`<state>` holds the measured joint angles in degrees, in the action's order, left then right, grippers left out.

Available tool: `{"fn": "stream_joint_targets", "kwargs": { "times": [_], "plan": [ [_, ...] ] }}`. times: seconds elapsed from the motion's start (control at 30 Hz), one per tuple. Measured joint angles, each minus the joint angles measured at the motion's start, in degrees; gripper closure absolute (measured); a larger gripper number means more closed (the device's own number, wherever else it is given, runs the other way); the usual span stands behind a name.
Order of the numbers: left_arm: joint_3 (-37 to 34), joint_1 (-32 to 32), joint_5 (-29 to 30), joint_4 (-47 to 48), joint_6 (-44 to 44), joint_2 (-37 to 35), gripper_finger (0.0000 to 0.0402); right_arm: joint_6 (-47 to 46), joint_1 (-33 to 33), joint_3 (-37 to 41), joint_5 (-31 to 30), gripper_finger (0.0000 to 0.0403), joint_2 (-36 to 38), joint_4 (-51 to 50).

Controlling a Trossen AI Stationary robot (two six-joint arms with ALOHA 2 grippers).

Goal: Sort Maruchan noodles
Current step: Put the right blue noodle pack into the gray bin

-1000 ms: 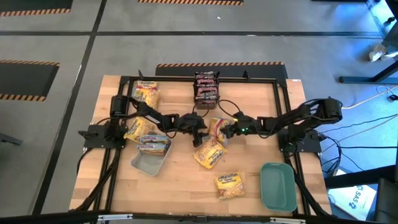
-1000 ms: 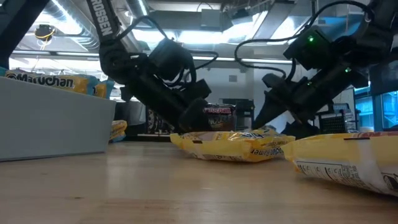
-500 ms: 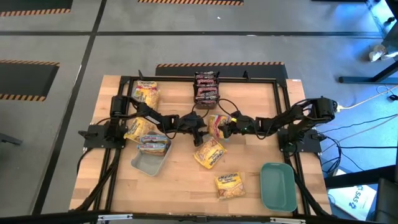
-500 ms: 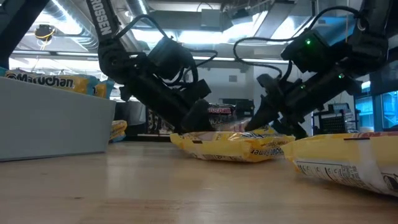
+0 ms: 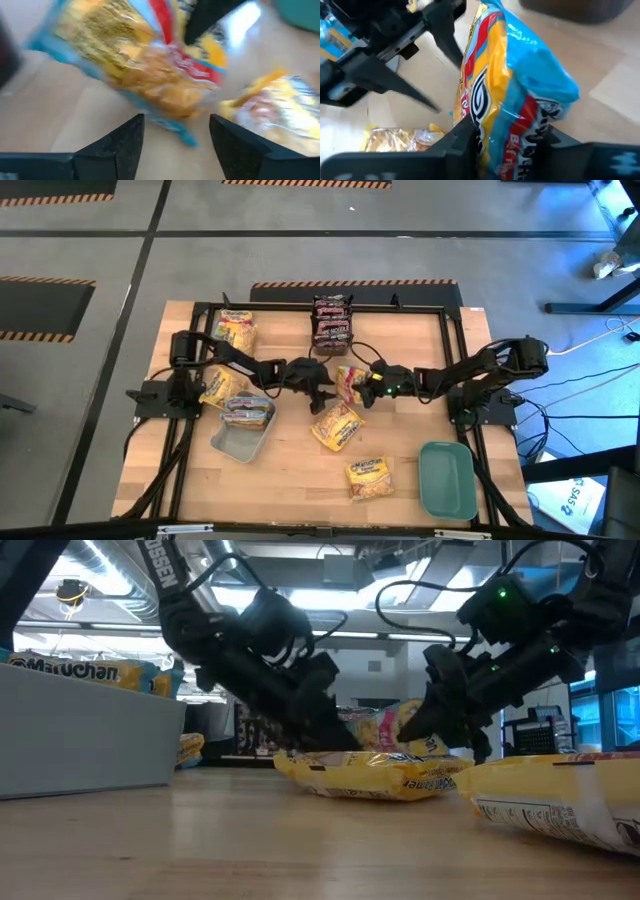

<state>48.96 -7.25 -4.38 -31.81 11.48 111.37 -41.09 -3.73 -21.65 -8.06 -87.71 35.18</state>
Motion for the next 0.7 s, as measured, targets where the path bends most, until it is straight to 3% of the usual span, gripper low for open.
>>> {"fn": "stream_joint_targets", "kwargs": {
  "times": [0.17, 0.27, 0.5, 0.7],
  "plan": [
    [-0.03, -1.32, -13.12, 0.17, -0.02, -3.18, 0.0161, 4.31, 0.0, -0.04, 0.16, 0.0316, 1.66, -1.8],
    [-0.03, -1.78, -17.18, 0.58, -0.17, -5.17, 0.0161, 5.35, 0.0, -0.04, 0.38, 0.0306, 2.78, -3.21],
    [-0.06, -1.76, -17.34, 1.75, -4.41, -9.87, 0.0162, 9.48, -0.02, -0.09, 1.79, 0.0314, 7.35, -7.42],
    [-0.07, -2.03, -13.25, 2.86, -4.6, -13.45, 0.0163, 13.51, -0.02, -0.09, 2.37, 0.0303, 12.36, -8.92]
  ]
}}
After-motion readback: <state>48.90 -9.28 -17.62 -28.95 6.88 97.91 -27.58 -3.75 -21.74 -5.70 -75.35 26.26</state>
